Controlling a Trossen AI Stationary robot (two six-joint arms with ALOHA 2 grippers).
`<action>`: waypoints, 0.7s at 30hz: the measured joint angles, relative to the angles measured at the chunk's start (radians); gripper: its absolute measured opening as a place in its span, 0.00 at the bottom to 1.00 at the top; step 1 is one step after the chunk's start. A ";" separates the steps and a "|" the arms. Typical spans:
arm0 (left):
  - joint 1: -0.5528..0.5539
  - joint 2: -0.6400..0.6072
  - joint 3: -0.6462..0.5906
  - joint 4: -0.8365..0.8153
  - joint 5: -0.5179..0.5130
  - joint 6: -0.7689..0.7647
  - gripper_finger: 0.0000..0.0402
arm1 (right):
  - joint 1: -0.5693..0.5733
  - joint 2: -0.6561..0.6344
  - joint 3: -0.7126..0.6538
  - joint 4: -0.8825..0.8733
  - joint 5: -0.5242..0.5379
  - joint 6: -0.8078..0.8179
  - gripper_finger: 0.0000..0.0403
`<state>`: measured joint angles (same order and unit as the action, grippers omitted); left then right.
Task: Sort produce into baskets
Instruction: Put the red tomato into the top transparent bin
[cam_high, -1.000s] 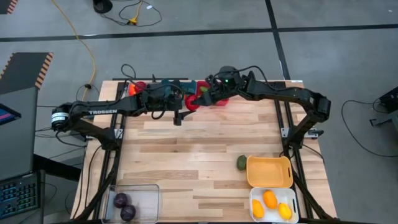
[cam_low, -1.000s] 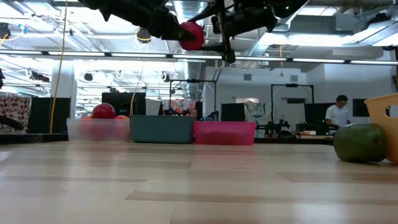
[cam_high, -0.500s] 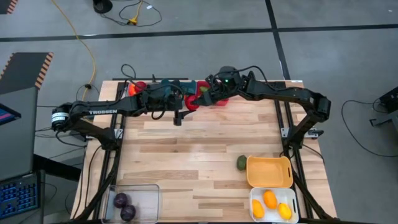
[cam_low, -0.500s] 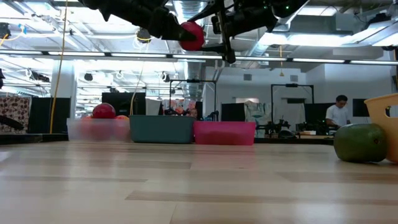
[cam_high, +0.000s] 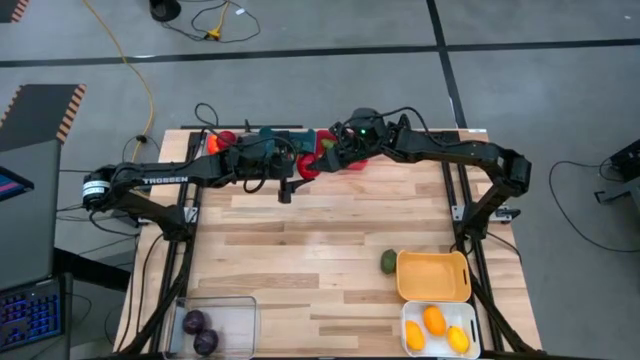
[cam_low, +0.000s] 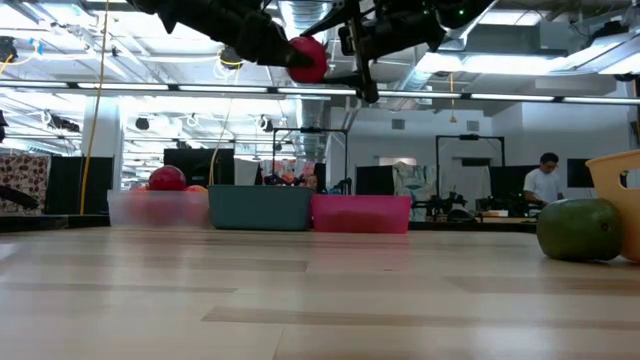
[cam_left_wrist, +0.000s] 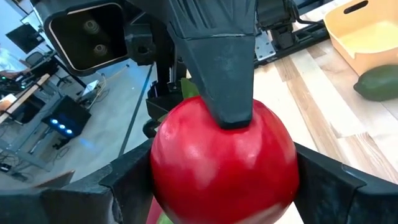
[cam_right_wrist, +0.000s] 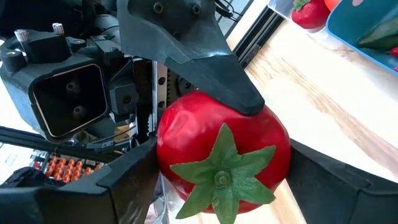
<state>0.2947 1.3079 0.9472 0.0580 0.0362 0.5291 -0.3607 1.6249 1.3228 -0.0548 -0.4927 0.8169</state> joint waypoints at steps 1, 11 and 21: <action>0.000 0.000 0.000 -0.004 0.000 0.001 0.73 | 0.000 0.000 0.000 0.000 -0.001 -0.005 0.86; 0.001 -0.002 0.001 -0.066 -0.017 -0.025 0.73 | 0.001 0.001 -0.002 -0.009 -0.005 -0.016 0.98; 0.053 0.000 -0.001 -0.311 -0.283 -0.027 0.73 | -0.021 -0.001 0.000 -0.206 -0.014 -0.016 0.96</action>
<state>0.3477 1.3076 0.9463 -0.2529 -0.2464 0.5016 -0.3814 1.6241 1.3228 -0.2613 -0.5067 0.8005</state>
